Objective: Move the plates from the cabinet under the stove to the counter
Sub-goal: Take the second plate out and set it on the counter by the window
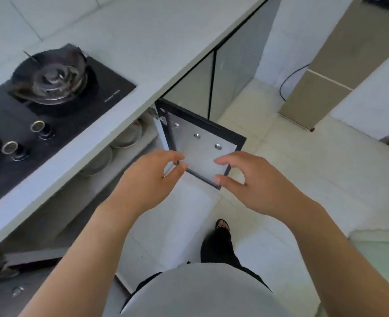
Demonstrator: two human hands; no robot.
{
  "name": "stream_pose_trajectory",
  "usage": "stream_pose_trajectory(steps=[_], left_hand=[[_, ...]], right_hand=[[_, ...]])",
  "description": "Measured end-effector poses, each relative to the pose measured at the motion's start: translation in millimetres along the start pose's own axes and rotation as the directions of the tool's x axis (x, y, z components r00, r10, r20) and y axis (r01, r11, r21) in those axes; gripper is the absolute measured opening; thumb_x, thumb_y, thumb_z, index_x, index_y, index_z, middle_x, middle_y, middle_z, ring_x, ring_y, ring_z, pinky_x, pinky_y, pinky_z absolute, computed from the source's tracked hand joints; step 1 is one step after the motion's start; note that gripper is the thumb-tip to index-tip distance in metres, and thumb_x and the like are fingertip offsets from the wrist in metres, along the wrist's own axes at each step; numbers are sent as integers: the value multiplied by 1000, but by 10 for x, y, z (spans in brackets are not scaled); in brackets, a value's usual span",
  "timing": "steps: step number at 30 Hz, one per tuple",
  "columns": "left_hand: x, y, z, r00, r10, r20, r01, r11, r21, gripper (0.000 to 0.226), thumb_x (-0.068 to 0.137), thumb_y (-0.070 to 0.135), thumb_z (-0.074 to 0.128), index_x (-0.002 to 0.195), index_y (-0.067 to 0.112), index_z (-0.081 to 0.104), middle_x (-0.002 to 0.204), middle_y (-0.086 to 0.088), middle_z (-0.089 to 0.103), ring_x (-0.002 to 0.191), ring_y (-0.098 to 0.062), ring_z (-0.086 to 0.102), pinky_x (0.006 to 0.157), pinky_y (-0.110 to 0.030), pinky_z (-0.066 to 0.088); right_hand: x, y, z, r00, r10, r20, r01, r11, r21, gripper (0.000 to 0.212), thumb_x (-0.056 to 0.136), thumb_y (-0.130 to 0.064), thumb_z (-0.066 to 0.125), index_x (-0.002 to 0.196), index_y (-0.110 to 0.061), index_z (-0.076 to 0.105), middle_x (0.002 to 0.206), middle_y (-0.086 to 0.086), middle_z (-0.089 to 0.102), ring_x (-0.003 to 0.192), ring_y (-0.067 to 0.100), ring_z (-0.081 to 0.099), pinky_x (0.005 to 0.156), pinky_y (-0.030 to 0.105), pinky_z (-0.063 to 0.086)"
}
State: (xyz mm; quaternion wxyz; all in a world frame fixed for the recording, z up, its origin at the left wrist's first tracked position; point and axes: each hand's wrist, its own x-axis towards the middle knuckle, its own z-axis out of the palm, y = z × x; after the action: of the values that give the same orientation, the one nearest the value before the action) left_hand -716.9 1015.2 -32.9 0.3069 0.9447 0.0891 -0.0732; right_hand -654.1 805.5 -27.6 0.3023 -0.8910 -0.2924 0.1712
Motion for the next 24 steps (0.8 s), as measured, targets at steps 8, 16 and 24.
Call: stream_pose_trajectory(steps=[8, 16, 24], left_hand=[[550, 84, -134, 959, -243, -148, 233, 969, -80, 33, 91, 45, 45, 118, 32, 59, 120, 13, 59, 109, -6, 54, 92, -28, 43], [308, -429, -365, 800, -534, -274, 512, 845, -154, 33, 90, 47, 44, 118, 35, 58, 119, 15, 60, 104, -7, 56, 84, -26, 42], [54, -1022, -649, 749, -582, -317, 531, 813, -238, 34, 92, 44, 44, 120, 30, 59, 118, 13, 61, 107, -6, 56, 89, -25, 43]], right_hand=[[1074, 266, -279, 965, -198, 170, 199, 980, 11, 37, 87, -43, 53, 120, -26, 55, 118, -12, 57, 105, 2, 50, 79, 17, 35], [1772, -121, 106, 839, -383, 387, 375, 922, 101, 38, 88, -45, 52, 123, -28, 55, 123, -16, 54, 112, -2, 47, 86, 13, 33], [2191, -700, 519, 756, -451, 474, 484, 873, 58, 40, 88, -49, 48, 124, -32, 51, 127, -19, 51, 115, -1, 46, 92, 21, 39]])
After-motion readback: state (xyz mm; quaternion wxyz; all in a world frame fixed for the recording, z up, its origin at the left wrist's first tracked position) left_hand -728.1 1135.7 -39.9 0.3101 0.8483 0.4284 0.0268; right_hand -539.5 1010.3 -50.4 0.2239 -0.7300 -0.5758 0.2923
